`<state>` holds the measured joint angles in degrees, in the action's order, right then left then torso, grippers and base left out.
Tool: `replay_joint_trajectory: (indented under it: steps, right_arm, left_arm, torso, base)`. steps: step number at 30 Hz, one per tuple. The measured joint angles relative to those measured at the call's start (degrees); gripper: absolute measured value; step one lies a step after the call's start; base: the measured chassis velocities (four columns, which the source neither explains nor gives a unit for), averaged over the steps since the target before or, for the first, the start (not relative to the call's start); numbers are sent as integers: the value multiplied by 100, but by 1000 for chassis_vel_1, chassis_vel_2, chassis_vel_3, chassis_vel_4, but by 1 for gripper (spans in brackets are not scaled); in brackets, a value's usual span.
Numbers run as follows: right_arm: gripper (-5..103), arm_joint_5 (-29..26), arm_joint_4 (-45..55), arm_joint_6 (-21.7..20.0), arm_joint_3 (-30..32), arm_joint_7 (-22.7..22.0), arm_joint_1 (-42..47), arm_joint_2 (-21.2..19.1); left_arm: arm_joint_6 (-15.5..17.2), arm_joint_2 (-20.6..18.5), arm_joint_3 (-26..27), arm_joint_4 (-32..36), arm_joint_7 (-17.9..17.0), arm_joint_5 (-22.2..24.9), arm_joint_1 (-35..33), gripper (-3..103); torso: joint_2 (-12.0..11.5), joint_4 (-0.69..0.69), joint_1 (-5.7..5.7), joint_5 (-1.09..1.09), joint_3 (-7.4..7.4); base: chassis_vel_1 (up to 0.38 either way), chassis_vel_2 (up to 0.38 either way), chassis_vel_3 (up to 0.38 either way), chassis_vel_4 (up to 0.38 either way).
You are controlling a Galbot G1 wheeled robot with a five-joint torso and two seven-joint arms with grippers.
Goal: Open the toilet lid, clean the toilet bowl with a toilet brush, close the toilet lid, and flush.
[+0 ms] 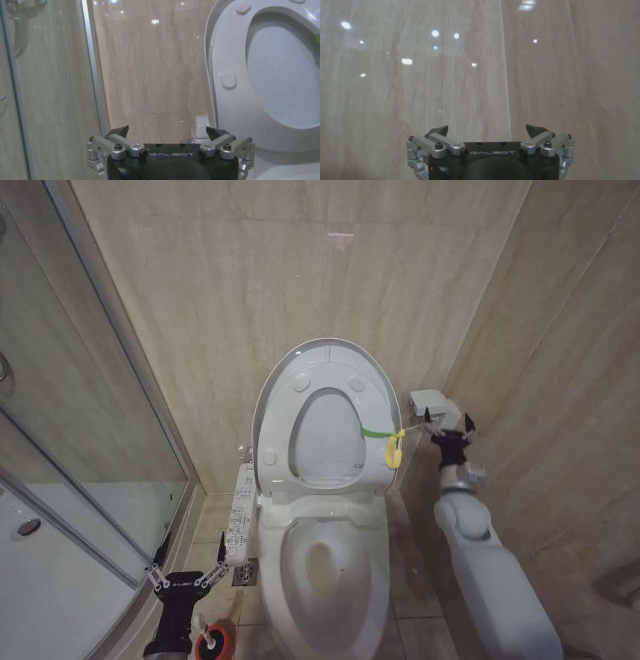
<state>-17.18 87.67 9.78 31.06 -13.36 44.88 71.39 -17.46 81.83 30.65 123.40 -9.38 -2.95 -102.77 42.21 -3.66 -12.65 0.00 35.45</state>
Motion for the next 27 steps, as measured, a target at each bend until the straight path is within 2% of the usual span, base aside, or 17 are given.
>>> replay_joint_trajectory:
  steps: [6, 10, 20, 27]
  right_arm:
    - [100, -11, -620, 59, -245, -13, -781, -57]
    - [100, -11, -720, 62, -416, -28, -949, -42]
    - [100, -33, -422, 28, -907, -87, -826, -99]
    - [100, -95, -51, -17, -1104, -115, -577, -319]
  left_arm:
    - [0, 0, 0, 0, 1, 0, 0, 100]
    - [0, 0, -1, 0, 1, 0, -1, 100]
    - [0, 0, -1, 0, 1, 0, 0, 100]
    - [0, 0, -1, 0, 1, 0, -1, 100]
  torso:
    - [0, 0, 0, 0, 0]
    - [0, 0, 0, 0, 0]
    - [1, 0, 0, 0, -1]
    - [1, 0, 1, 0, -1]
  base:
    - [0, 0, 0, 0]
    - [0, 0, 0, 0]
    - [0, 0, 0, 0]
    - [0, 0, 0, 0]
